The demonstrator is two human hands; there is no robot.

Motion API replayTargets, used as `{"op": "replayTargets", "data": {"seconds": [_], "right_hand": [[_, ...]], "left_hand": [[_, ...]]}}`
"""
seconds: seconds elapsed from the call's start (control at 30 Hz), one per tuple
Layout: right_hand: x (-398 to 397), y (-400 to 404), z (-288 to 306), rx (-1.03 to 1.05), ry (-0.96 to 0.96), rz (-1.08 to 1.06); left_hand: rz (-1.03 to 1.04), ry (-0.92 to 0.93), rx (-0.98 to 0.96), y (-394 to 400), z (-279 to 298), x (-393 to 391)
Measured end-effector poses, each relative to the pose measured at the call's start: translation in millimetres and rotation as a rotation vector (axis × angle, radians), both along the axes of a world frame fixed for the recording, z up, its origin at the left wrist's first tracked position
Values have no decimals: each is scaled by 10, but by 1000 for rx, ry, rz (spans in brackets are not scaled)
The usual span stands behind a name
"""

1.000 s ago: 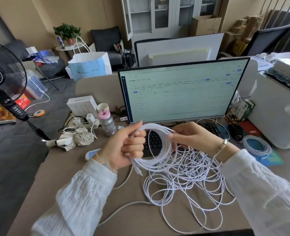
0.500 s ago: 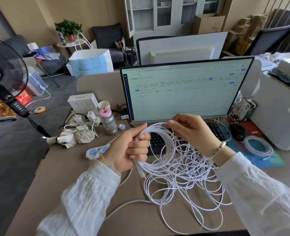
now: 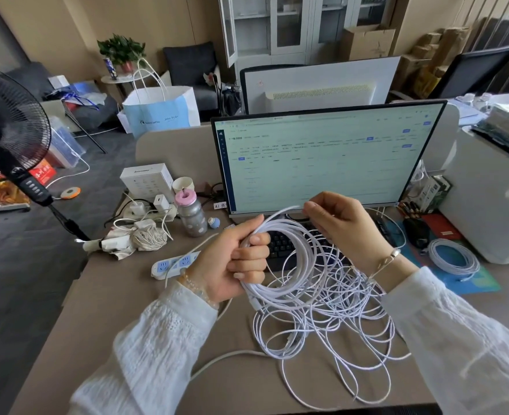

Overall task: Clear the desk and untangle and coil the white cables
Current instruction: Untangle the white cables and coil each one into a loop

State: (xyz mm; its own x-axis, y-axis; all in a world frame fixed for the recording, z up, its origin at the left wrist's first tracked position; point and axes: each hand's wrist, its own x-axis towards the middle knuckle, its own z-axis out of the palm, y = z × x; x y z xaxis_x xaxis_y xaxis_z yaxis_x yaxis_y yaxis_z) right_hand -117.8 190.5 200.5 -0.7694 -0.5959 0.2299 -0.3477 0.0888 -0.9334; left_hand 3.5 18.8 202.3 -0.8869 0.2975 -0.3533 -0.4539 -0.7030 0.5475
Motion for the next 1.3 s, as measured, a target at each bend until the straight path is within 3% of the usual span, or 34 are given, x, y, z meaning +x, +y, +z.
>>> {"op": "replayTargets", "data": {"seconds": [0.37,0.53,0.7,0.8,0.93,1.1,1.3], "right_hand": [[52,27,384,201,123,167],[4,14,372,244,147,144],[70,95,124,172,-297,402],[147,37,-8,154,-431,464],[32,98,-101,-44,-817,614],[-3,62,-144,-114,-928,785],[102,-3,-78,-133,-923,629]], "left_hand": [[-96,-61,-122,119,69,25],[-83,-50,-167,177,62,31],[71,19,-98,182,79,11],[151,21,-92,217,58,0],[142,9,-145,222,45,5],[30,39,-143,195,63,49],[16,150,-52,211,-41,64]]}}
